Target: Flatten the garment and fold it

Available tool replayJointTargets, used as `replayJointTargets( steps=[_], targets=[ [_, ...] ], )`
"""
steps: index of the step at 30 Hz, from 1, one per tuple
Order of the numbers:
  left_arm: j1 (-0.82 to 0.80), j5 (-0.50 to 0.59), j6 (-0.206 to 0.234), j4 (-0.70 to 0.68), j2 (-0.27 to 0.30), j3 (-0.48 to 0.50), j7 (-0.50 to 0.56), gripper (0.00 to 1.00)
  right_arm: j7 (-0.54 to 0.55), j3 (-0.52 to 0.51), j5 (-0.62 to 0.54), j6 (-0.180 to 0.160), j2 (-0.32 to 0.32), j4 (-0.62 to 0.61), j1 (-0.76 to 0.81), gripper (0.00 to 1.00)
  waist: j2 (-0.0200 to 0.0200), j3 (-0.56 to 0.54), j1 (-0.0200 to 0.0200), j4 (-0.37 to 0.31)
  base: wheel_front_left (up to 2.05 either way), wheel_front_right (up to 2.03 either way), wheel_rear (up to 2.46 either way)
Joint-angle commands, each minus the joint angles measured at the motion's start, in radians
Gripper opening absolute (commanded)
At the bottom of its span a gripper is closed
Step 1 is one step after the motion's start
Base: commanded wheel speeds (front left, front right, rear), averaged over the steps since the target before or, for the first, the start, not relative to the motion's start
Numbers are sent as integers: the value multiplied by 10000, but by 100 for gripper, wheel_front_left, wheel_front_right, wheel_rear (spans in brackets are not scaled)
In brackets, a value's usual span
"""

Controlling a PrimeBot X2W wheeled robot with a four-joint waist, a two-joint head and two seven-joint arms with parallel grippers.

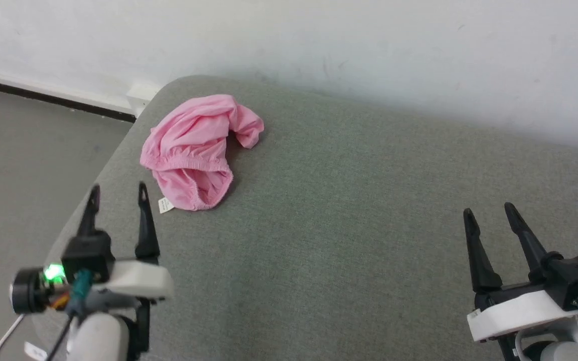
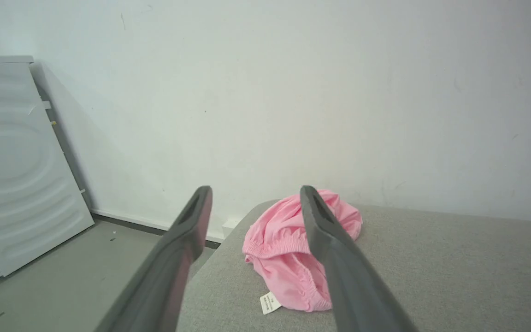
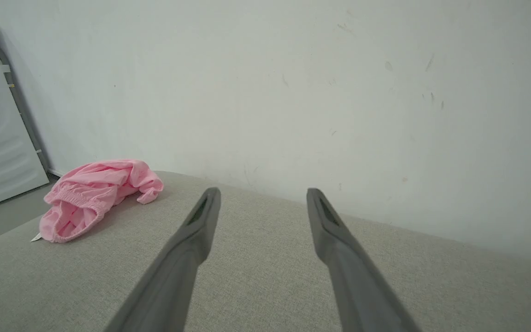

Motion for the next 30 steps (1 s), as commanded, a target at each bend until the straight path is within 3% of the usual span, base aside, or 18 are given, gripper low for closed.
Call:
replayJointTargets(
  steps=[1, 8, 14, 18, 23, 30],
  targets=[
    [-553, -119, -160, 167, 193, 117, -117, 100, -92, 5, 83, -13, 23, -70, 43, 100, 0, 70, 0, 66, 0, 0, 0],
    [-2814, -326, -1175, 2000, 1064, -10, -121, 100, -238, 58, 49, -15, 25, -148, -63, 100, 0, 451, 0, 75, 0, 0, 0],
    [-5075, -506, -2257, 3802, 1412, -575, 1083, 100, -363, 95, -218, -16, 28, -335, -505, 100, 0, 1426, 0, -62, 0, 0, 0],
    [-6353, -809, -2750, 5015, 1692, -783, 2058, 100, -447, 107, -405, -16, 29, -442, -932, 100, 0, 2227, 0, -316, 0, 0, 0],
    [-7629, -1442, -3021, 6293, 2187, -1172, 3627, 100, -551, 117, -535, -17, 31, -533, -1339, 100, 0, 3045, 0, -718, 0, 0, 0],
    [-8697, -3029, -3117, 7095, 2866, -3053, 6019, 100, -697, 184, -680, -18, 34, -658, -1815, 100, 0, 3929, 0, -1160, 0, 0, 0]
  ],
)
